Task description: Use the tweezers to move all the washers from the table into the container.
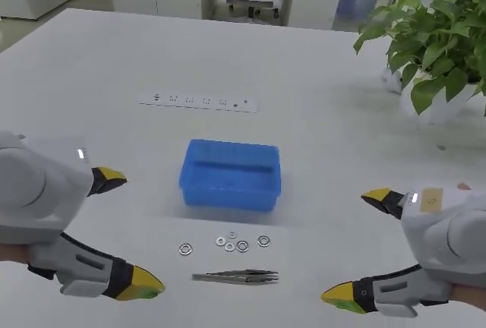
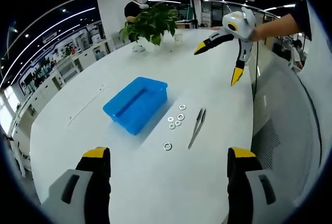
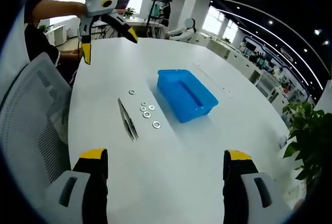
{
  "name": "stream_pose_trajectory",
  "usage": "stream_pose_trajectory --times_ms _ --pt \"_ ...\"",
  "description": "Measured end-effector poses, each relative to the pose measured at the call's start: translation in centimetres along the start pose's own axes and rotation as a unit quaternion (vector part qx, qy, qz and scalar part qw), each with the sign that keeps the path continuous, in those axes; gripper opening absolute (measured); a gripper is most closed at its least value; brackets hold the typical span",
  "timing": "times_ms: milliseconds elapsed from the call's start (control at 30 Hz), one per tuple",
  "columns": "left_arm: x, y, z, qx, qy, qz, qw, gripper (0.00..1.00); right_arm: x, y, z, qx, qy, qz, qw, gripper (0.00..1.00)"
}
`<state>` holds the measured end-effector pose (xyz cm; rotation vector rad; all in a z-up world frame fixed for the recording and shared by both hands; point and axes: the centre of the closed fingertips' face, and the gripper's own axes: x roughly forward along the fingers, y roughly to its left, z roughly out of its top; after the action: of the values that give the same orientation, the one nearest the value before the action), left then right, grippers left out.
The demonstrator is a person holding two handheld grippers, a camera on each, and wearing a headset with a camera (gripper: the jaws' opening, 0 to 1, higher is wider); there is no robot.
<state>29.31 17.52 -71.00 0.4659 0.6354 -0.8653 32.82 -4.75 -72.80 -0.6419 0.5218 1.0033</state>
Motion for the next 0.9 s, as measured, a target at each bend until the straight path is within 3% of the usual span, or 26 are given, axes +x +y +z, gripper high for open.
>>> stream_pose_trajectory --times_ms 433,733,900 --pt "0.0 0.4 -0.7 -0.007 0.007 -0.006 0.9999 0.97 0.9 0.3 -0.2 0.000 0.004 0.013 0.9999 0.92" --pt "1.2 -0.2 -1.6 -0.005 0.024 -0.023 0.9994 0.91 1.9 0.9 -0.5 -0.002 0.007 0.032 0.9995 0.88" --pt "1.8 0.3 -1.9 -0.022 0.030 -0.014 0.9992 0.91 2.6 0.8 -0.5 0.000 0.007 0.036 0.9993 0.85"
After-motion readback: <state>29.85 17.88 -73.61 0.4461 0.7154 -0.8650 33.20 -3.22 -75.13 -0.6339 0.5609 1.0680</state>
